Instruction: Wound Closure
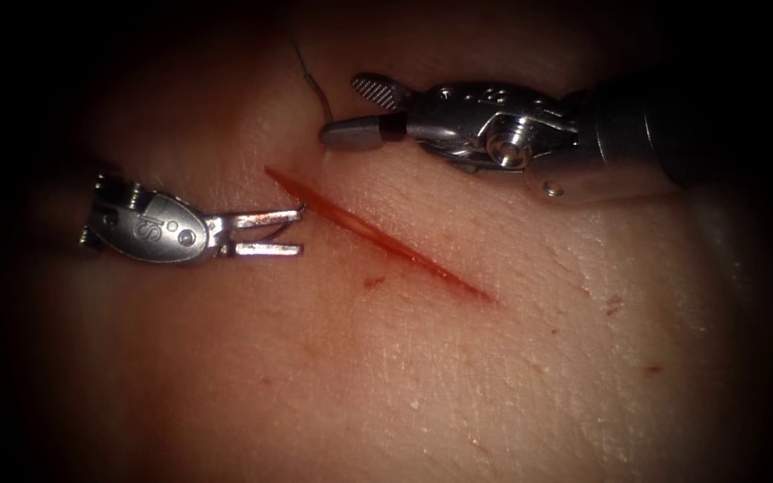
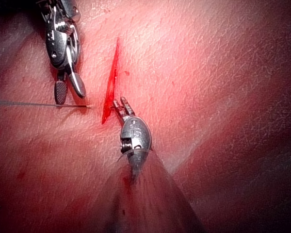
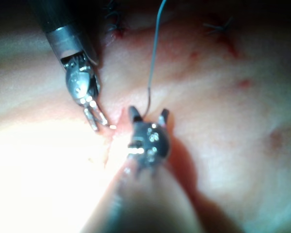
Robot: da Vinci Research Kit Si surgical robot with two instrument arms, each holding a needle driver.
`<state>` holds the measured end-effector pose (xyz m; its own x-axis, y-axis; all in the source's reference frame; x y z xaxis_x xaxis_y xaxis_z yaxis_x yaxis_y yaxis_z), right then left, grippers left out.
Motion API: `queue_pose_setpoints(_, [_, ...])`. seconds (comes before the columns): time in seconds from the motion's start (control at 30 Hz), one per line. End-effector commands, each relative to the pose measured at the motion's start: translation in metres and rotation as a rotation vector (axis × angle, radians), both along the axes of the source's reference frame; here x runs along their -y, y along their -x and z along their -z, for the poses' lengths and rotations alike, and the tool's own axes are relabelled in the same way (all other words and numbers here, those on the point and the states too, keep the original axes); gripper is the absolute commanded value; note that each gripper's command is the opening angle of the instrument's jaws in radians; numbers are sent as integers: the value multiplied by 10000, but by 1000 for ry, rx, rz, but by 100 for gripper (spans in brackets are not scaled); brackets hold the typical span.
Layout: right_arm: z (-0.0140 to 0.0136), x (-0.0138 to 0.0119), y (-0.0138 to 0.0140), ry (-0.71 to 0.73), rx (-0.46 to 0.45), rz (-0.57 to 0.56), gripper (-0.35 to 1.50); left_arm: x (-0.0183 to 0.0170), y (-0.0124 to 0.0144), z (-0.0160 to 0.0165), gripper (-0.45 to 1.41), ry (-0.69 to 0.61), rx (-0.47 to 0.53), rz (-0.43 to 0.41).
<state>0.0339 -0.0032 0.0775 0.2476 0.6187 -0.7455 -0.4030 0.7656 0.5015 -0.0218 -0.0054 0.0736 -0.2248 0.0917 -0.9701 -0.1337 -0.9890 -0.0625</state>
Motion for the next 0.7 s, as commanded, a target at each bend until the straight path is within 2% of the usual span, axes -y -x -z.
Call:
queue_pose_setpoints(0.03, [-4, 4, -6, -1, -2, 2, 121, 3, 5, -8, -45, -29, 10, 3])
queue_pose_setpoints(0.2, [-4, 4, -6, -1, -2, 2, 121, 2, 3, -3, -45, -93, 8, 8])
queue_pose_setpoints(0.43, [-4, 5, -5, -1, -2, 2, 121, 0, -8, 28, -45, -207, 16, -2])
queue_pose_setpoints(0.5, [-4, 5, -5, -1, -2, 3, 121, -4, -20, 54, -45, -271, 41, -34])
queue_pose_setpoints(0.63, [-4, 5, -5, -2, 0, 5, 121, -7, -31, 80, -45, -339, 45, -85])
queue_pose_setpoints(0.7, [-5, 7, -5, -1, -1, 6, 121, -5, -41, 102, -45, -409, 22, -150])
